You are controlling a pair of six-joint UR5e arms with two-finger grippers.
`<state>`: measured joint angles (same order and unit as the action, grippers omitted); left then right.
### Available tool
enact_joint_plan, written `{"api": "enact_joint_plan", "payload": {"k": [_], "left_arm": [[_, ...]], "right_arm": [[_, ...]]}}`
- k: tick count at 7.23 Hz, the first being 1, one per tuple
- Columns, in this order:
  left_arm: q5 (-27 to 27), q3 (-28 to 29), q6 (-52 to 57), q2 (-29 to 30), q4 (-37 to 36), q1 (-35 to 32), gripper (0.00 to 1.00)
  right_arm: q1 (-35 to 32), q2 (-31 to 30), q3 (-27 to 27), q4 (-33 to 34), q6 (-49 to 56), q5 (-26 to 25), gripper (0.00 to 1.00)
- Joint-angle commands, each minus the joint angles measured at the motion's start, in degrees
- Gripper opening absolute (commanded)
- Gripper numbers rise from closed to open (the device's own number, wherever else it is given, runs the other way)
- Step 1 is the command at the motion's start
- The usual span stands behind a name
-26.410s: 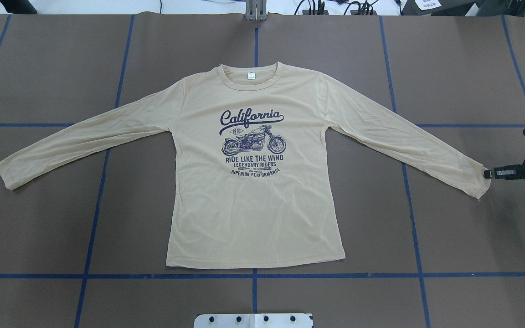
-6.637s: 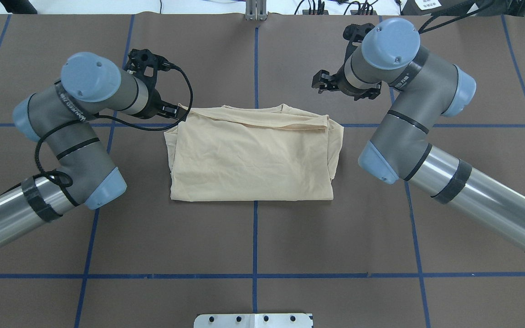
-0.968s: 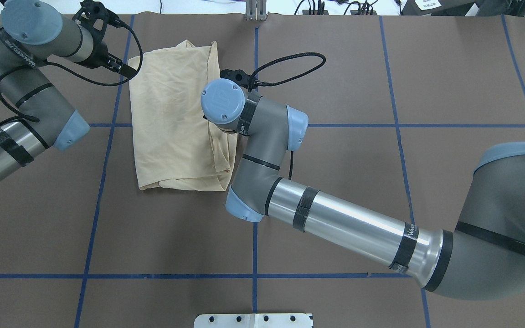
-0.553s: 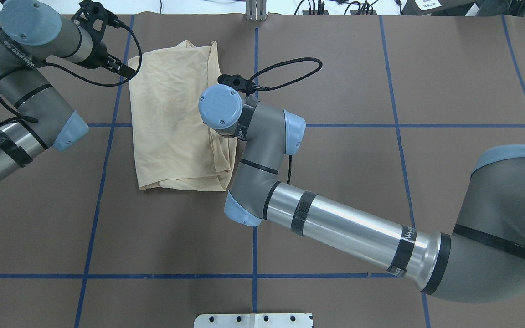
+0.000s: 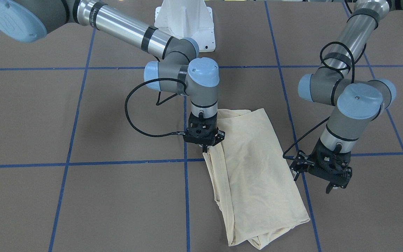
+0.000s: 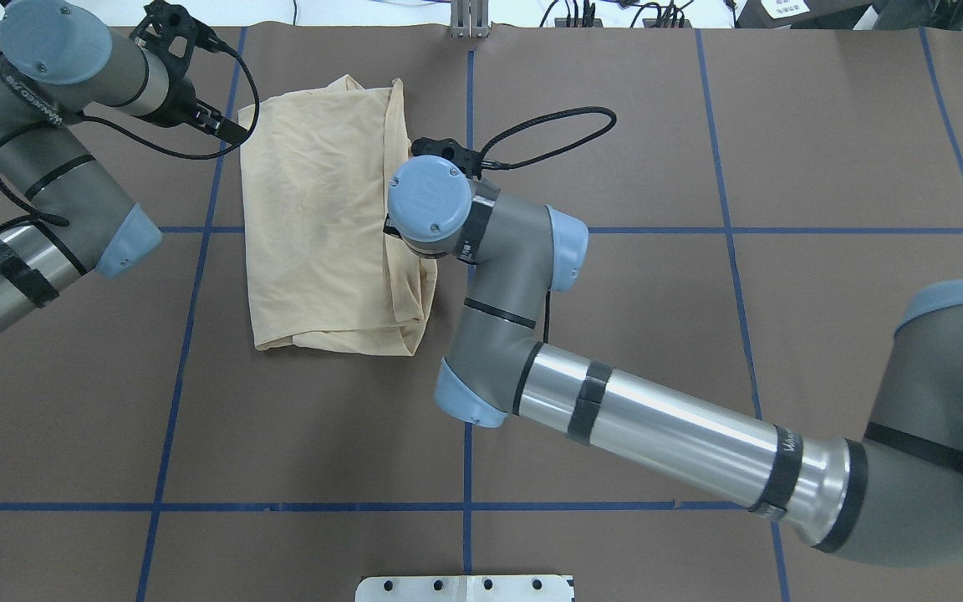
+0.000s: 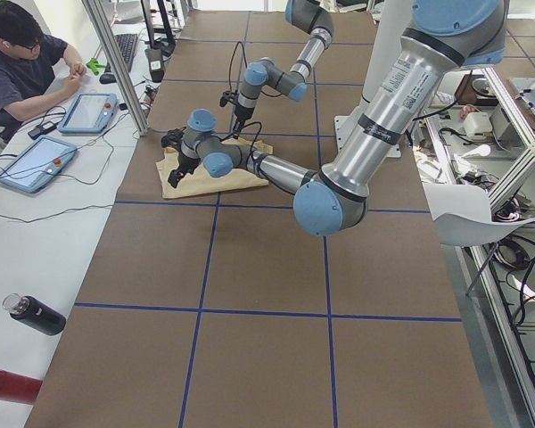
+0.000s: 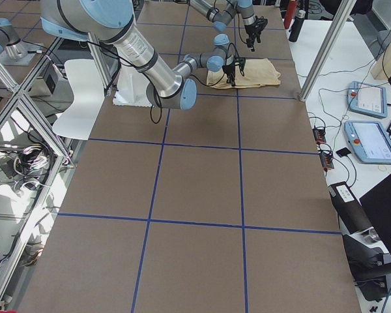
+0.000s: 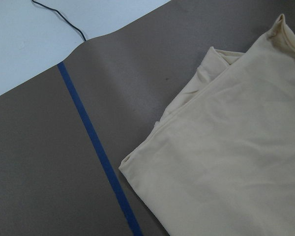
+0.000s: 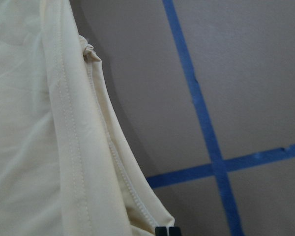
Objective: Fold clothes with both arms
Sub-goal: 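Drag the folded shirt toward the robot with the right gripper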
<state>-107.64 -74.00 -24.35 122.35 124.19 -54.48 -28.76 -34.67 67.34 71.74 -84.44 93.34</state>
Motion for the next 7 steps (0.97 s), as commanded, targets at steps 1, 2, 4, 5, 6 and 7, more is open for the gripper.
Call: {"api": "enact_joint_plan", "payload": {"k": [1,2,4,5,6,7], "left_arm": [[0.0,0.0,0.0,-0.2,0.0,0.1,1.0],[0.0,0.0,-0.1,-0.2,0.0,0.1,1.0],[0.0,-0.5,-0.1,-0.5,0.0,0.1,1.0],[0.0,-0.5,0.0,-0.5,0.0,0.1,1.0],[0.0,-0.5,0.0,-0.5,0.0,0.1,1.0],[0.0,-0.5,0.0,-0.5,0.0,0.2,1.0]], "right_arm": [[2.6,-16.5,21.1,3.5,-0.2,-0.1,0.0],[4.0,-21.9,26.6,3.6,-0.2,-0.7,0.0],[4.8,-23.3,28.0,3.6,-0.1,-1.8,0.0],[5.1,-23.6,28.1,3.6,-0.1,-2.5,0.98],[5.4,-22.6,27.8,4.7,0.0,-2.2,1.0],[5.4,-18.8,27.3,10.0,0.6,-1.9,1.0]]}}
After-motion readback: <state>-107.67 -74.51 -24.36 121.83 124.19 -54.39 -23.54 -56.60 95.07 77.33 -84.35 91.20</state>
